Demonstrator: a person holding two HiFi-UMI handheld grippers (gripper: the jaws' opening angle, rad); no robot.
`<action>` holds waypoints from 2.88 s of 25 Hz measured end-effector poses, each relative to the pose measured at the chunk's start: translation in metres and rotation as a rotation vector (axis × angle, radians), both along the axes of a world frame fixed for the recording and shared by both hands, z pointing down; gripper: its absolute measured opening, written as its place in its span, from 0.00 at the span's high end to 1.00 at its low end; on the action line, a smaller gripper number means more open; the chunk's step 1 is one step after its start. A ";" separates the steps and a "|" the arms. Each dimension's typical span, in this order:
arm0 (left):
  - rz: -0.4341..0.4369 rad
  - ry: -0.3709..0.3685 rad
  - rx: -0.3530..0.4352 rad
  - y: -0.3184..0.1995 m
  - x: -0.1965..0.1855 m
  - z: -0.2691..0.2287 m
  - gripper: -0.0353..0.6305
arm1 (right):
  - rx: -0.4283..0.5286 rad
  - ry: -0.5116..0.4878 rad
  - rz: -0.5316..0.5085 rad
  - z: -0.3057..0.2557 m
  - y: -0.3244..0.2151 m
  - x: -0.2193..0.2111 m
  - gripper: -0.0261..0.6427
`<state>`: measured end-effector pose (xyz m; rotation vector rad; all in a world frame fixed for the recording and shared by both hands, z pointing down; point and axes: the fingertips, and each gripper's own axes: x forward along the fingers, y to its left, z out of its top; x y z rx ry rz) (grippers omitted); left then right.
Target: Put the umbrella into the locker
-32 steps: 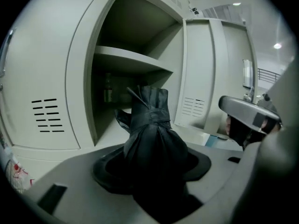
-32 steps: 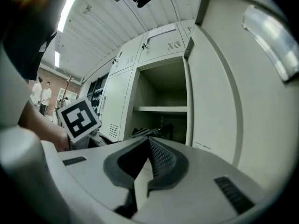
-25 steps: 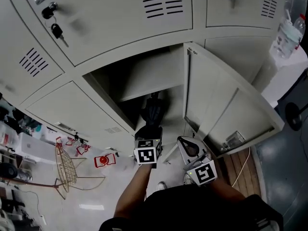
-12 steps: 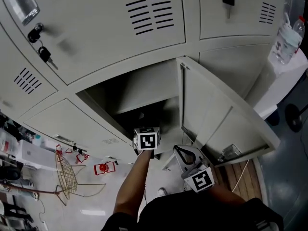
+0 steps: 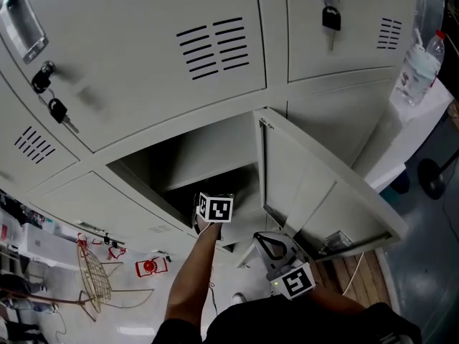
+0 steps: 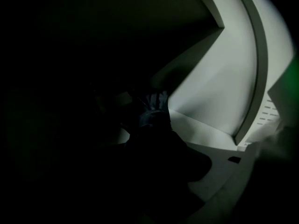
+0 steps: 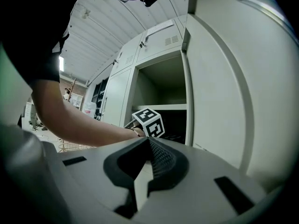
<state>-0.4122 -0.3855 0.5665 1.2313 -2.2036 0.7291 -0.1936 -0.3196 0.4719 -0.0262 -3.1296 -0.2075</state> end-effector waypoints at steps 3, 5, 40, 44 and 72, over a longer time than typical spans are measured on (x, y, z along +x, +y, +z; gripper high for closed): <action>0.002 0.007 -0.020 -0.005 -0.007 0.004 0.56 | 0.003 -0.002 0.003 -0.002 -0.002 -0.001 0.96; -0.001 0.018 -0.026 -0.007 -0.009 0.006 0.54 | 0.005 -0.001 0.004 -0.002 -0.002 0.000 0.96; -0.027 -0.116 0.447 0.145 0.119 -0.075 0.84 | -0.035 -0.097 0.058 -0.048 0.028 -0.010 0.96; -0.045 -0.116 0.497 0.161 0.126 -0.078 0.96 | -0.019 -0.099 0.045 -0.052 0.038 -0.014 0.96; -0.020 -0.026 0.635 0.191 0.141 -0.086 0.96 | 0.015 -0.048 0.122 -0.039 0.046 -0.012 0.96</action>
